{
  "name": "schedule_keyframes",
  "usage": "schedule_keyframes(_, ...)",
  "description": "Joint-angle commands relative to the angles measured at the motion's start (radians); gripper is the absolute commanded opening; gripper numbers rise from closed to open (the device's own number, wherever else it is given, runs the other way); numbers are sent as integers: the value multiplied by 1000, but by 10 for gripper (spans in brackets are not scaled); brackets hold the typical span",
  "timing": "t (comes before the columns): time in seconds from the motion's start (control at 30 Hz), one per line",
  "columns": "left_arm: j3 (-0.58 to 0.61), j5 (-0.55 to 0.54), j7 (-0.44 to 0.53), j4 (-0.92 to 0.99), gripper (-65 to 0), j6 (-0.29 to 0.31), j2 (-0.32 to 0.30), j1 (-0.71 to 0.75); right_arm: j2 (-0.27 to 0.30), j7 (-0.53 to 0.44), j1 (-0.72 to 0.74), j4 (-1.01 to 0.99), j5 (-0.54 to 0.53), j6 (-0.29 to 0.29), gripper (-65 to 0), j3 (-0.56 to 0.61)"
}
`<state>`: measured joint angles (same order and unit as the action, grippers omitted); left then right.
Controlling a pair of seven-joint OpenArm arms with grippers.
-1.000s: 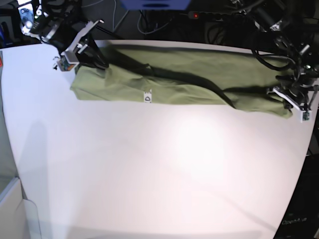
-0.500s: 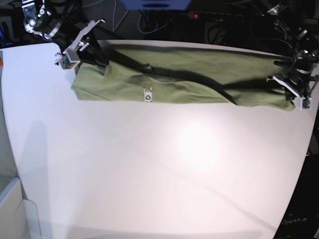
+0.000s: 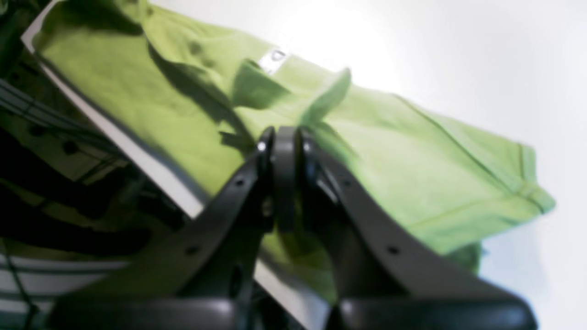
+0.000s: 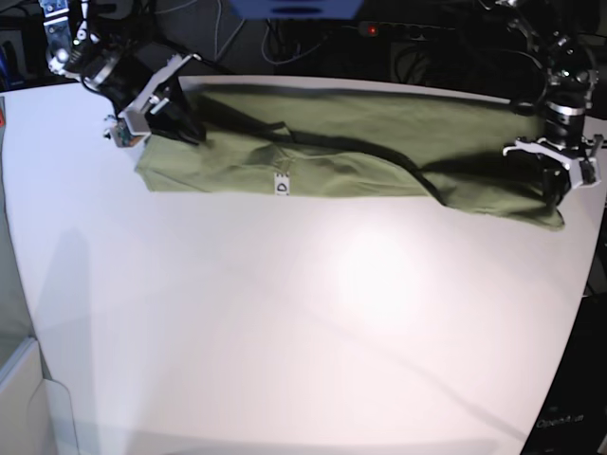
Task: Fold the T-shirt properly
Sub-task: 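Lift the hem and fold it over toward the collar edge, then hold the strip ends with both grippers and pull them apart to straighten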
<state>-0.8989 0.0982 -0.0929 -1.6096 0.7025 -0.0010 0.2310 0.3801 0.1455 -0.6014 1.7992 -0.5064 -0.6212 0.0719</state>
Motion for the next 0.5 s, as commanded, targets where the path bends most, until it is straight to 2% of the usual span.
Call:
schedule_keyframes(0.0, -18, -18, 48, 5, -627, -4, -7, 3, 9, -22, 2, 6, -13, -6, -644, -7)
schedule_keyframes(0.27, -101, -24, 292, 134, -627, -4, 40, 8, 7, -22, 31, -62, -13, -6, -644, -7)
schedule_keyframes(0.47, -105, -25, 511, 231, -627, -4, 52, 29, 7, -22, 62, -106, -13, -6, -644, -7)
